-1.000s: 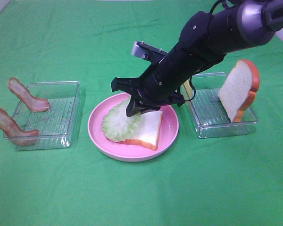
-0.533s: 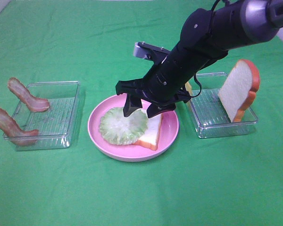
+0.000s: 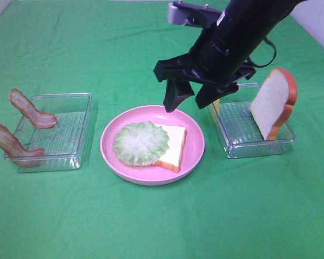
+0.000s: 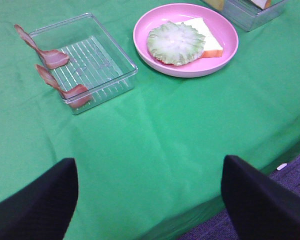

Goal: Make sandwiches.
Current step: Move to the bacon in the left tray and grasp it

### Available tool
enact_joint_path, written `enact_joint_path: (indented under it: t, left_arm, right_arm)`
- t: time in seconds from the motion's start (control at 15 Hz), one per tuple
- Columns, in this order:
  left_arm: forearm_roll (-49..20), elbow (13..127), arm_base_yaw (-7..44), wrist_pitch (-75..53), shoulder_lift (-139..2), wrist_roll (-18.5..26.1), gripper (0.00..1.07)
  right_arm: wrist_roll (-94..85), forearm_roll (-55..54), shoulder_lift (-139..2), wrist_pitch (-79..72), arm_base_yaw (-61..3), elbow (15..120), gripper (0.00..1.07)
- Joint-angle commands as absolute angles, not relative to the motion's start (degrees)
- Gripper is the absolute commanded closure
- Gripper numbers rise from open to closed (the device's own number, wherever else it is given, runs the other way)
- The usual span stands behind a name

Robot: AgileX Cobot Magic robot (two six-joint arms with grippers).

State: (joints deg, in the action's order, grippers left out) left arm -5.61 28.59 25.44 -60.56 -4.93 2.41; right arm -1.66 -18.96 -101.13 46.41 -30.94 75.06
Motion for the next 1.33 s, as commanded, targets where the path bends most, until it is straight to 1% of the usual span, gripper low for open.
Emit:
enact_joint_path:
  t: [0.07, 0.2, 0.27, 0.4, 0.73, 0.8, 1.0, 1.13, 1.33]
  left_arm:
    - [-5.7, 28.6, 25.7, -59.9, -4.5, 2.5, 0.31]
    - [-5.7, 28.6, 25.7, -59.9, -4.5, 2.5, 0.31]
    - [-5.7, 28.6, 25.7, -59.9, -4.5, 2.5, 0.31]
    - [-5.7, 28.6, 25.7, -59.9, -4.5, 2.5, 0.31]
    - [-5.7, 28.6, 25.7, -59.9, -4.5, 2.5, 0.31]
    - [-5.7, 28.6, 25.7, -59.9, -4.5, 2.5, 0.31]
    - [-5.7, 28.6, 25.7, -59.9, -4.5, 2.5, 0.31]
    - [-5.7, 28.6, 25.7, -59.9, -4.5, 2.5, 0.31]
    - [-5.7, 28.6, 25.7, -59.9, -4.5, 2.5, 0.31]
  right_arm:
    - [-1.0, -14.2, -95.2, 52.6, -30.9, 75.1, 0.44]
    - [-0.7, -10.9, -90.6, 58.1, -30.9, 75.1, 0.45]
    - [0.3, -9.7, -85.9, 62.0, -30.9, 74.2, 0.45]
    - [0.7, -9.5, -81.7, 62.4, -30.9, 71.8, 0.45]
    - [1.8, -9.5, -63.5, 64.2, -30.9, 58.5, 0.45]
    - [1.8, -9.5, -61.9, 64.7, -30.9, 57.0, 0.45]
    - [1.8, -9.5, -45.8, 69.3, -30.9, 46.3, 0.45]
    - [1.3, -9.3, -37.2, 69.7, -30.9, 41.9, 0.45]
    - [-1.6, -7.4, -27.8, 69.6, -30.9, 37.7, 0.45]
